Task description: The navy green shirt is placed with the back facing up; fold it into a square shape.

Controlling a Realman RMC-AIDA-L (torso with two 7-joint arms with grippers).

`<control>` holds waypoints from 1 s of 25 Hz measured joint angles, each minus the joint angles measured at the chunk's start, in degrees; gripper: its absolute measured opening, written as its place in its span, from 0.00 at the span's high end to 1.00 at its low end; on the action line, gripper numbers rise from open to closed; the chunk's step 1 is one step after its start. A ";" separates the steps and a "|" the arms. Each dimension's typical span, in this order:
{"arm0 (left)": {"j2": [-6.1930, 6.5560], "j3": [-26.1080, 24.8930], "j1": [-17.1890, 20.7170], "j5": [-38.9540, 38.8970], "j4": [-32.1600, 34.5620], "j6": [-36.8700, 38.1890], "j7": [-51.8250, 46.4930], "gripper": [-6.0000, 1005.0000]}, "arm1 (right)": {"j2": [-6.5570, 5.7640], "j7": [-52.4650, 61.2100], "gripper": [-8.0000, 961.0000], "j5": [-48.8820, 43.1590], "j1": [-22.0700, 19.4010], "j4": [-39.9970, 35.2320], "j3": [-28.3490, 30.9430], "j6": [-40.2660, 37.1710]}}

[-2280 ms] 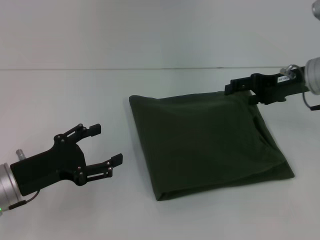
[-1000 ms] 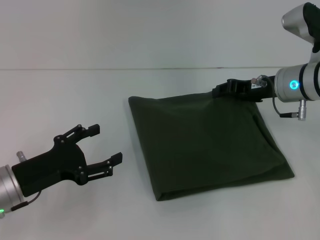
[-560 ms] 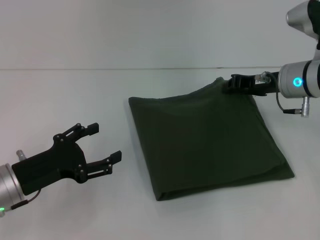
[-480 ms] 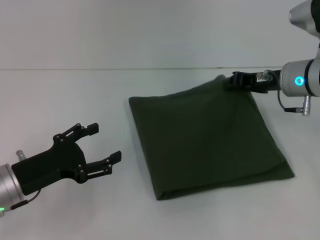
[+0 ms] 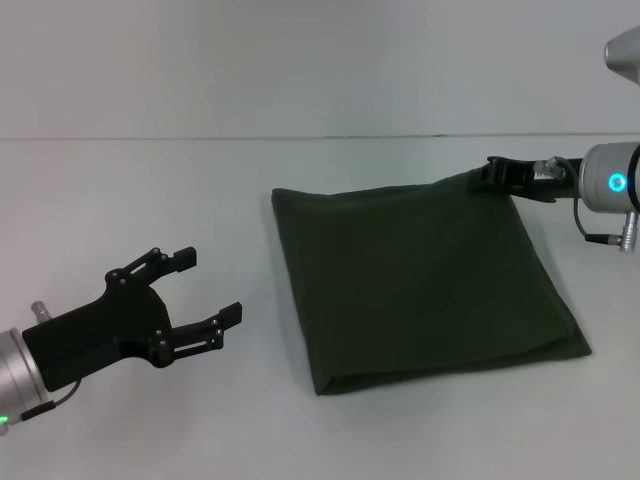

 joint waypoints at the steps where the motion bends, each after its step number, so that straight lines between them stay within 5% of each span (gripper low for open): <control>1: 0.00 0.00 0.00 0.00 0.00 0.00 -0.06 0.06 | 0.10 -0.15 0.96 -0.04 -0.19 0.03 -0.03 0.44; 10: -0.02 -0.03 -0.20 0.00 -1.17 0.03 -0.38 0.06 | -0.01 -0.64 0.94 2.72 -2.47 -0.62 0.54 2.46; 16: 0.25 -1.30 -0.76 0.01 -2.57 0.06 -1.23 0.06 | -0.64 -9.14 0.93 16.49 -7.79 -1.73 0.60 1.01; 25: 0.38 -3.19 -1.52 -0.11 -3.89 0.04 -3.22 0.07 | -1.83 -37.41 0.52 35.90 -17.73 -5.97 0.71 -13.84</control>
